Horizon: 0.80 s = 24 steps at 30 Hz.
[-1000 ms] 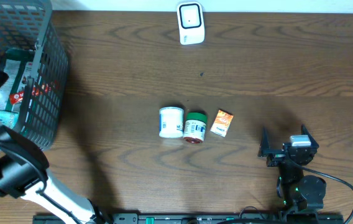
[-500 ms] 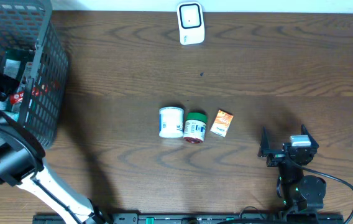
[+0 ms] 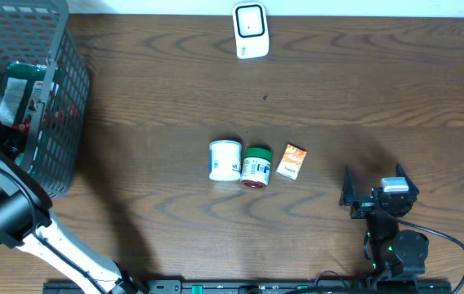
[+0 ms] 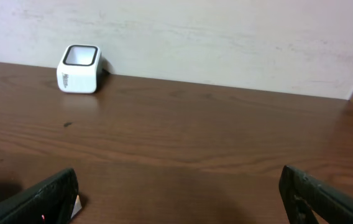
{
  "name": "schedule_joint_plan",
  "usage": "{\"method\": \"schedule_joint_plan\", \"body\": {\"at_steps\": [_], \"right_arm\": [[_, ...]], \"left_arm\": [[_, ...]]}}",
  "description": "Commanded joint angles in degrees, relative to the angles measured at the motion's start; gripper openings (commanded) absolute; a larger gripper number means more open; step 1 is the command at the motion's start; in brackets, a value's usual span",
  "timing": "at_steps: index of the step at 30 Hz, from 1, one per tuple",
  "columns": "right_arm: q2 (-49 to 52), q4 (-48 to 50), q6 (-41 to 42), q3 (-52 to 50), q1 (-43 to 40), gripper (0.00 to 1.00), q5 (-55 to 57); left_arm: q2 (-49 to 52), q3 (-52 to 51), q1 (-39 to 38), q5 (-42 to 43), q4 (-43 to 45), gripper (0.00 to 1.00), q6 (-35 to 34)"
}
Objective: Scan the item barcode
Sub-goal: 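Reach the left gripper into the basket and grasp the mint-green wipes pack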
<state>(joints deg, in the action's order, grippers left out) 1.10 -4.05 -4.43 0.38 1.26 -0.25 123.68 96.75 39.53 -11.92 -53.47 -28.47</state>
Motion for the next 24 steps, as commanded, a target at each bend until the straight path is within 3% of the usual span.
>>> {"method": "schedule_joint_plan", "body": {"at_steps": [1, 4, 9, 14, 18, 20, 24], "right_arm": [[-0.07, -0.24, -0.35, -0.07, -0.79, 0.99, 0.13], [-0.07, -0.24, -0.35, -0.07, -0.79, 0.99, 0.13], [-0.07, -0.24, -0.35, -0.07, -0.79, 0.99, 0.13], [-0.07, -0.24, -0.35, -0.07, -0.79, 0.99, 0.13], [-0.07, -0.24, -0.35, -0.07, -0.79, 0.99, 0.13], [-0.07, -0.24, -0.35, -0.07, -0.79, 0.99, 0.13], [-0.07, -0.24, -0.35, -0.07, -0.79, 0.99, 0.13]], "left_arm": [[0.17, -0.24, 0.04, -0.52, -0.37, 0.45, -0.33], [-2.36, 1.16, 0.04, -0.52, -1.31, 0.34, -0.33], [-10.95, 1.46, 0.02, 0.74, -0.26, 0.33, -0.35], [-16.61, 1.46, 0.04, 15.67, 0.59, 0.15, -0.33], [-23.87, 1.46, 0.04, 26.75, 3.10, 0.11, -0.35], [-26.64, 1.46, 0.00, 25.90, 2.89, 0.13, 0.15], [-28.15, 0.72, -0.11, 15.78, -0.46, 0.13, 1.64]]}}
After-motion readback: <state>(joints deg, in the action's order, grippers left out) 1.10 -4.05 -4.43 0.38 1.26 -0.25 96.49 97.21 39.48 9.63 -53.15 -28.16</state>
